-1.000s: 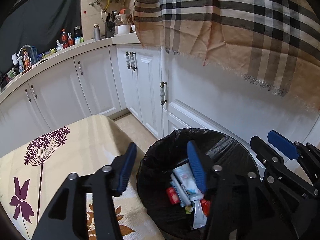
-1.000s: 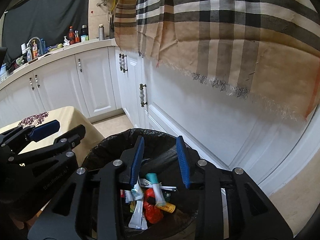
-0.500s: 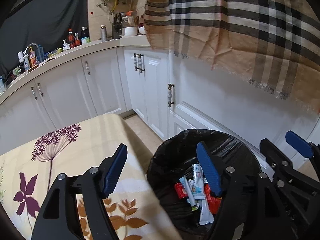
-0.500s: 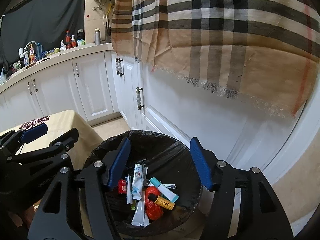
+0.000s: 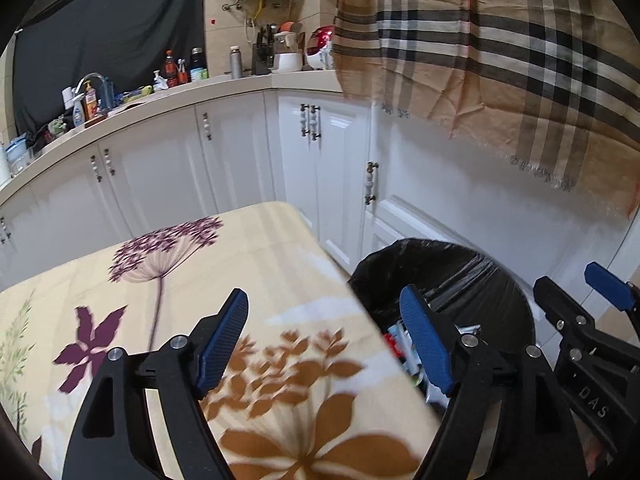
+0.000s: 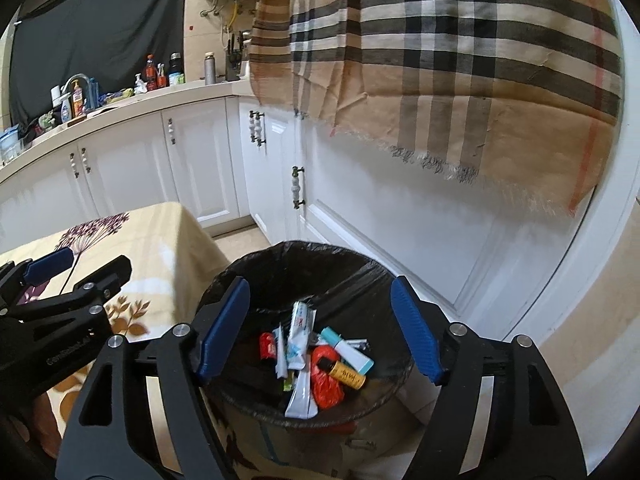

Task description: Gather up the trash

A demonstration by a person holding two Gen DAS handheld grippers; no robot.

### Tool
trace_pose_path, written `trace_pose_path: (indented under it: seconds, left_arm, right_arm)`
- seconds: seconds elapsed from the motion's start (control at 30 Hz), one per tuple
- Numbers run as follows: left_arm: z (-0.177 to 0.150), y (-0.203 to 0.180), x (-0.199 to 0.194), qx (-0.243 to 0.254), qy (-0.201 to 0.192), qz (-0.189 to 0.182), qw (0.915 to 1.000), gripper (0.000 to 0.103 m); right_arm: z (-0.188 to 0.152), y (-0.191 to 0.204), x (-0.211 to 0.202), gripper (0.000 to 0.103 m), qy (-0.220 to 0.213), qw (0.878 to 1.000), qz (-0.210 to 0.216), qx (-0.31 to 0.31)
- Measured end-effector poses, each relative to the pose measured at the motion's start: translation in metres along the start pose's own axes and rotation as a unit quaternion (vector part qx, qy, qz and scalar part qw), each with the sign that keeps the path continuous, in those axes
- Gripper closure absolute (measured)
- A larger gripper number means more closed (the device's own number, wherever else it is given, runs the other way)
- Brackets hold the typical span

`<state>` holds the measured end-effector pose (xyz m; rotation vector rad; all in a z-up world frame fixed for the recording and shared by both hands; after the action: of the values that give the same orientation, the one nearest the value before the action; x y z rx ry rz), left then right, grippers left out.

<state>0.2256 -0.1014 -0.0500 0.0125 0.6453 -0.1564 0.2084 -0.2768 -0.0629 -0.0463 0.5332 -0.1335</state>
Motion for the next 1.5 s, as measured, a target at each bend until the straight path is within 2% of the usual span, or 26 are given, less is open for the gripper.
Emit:
trace_pose_path:
  seconds: [0.4, 0.53, 0.77, 1.2, 1.5]
  left_arm:
    - [-0.02, 0.028, -0.053, -0.015, -0.018, 0.012, 0.9996, 0.024]
    - [-0.026, 0.034, -0.069, -0.017, -0.022, 0.016, 0.9995, 0.022]
    - [-0.033, 0.045, -0.098, -0.025, -0.034, 0.019, 0.999, 0.021]
    - [-0.039, 0.058, -0.133, -0.039, -0.05, 0.018, 0.9978, 0.02]
    - [-0.042, 0.062, -0.14, -0.044, -0.053, 0.017, 0.9975, 0.019]
  right_arm:
    - [-0.018, 0.019, -0.045, 0.03, -0.002, 1.0, 0.014, -0.016]
    - [-0.02, 0.023, -0.061, 0.024, -0.006, 1.0, 0.019, -0.018]
    - [-0.021, 0.026, -0.088, 0.024, -0.017, 0.999, 0.025, -0.017]
    - [-0.022, 0.03, -0.12, 0.023, -0.037, 0.999, 0.024, -0.022]
    - [-0.023, 0.029, -0.128, 0.023, -0.043, 0.999, 0.023, -0.022]
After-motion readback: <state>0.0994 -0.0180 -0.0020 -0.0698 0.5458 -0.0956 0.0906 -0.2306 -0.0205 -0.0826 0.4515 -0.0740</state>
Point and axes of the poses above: each gripper's, at about its wrist camera, not at the fingertips, and x roughly the way its jaws point, y to its left, z to its top, the point moved 3 cm from there along x, roughly the way its jaws point, and after that the axes turned 5 degrees about -x, right-handed, at the moved point
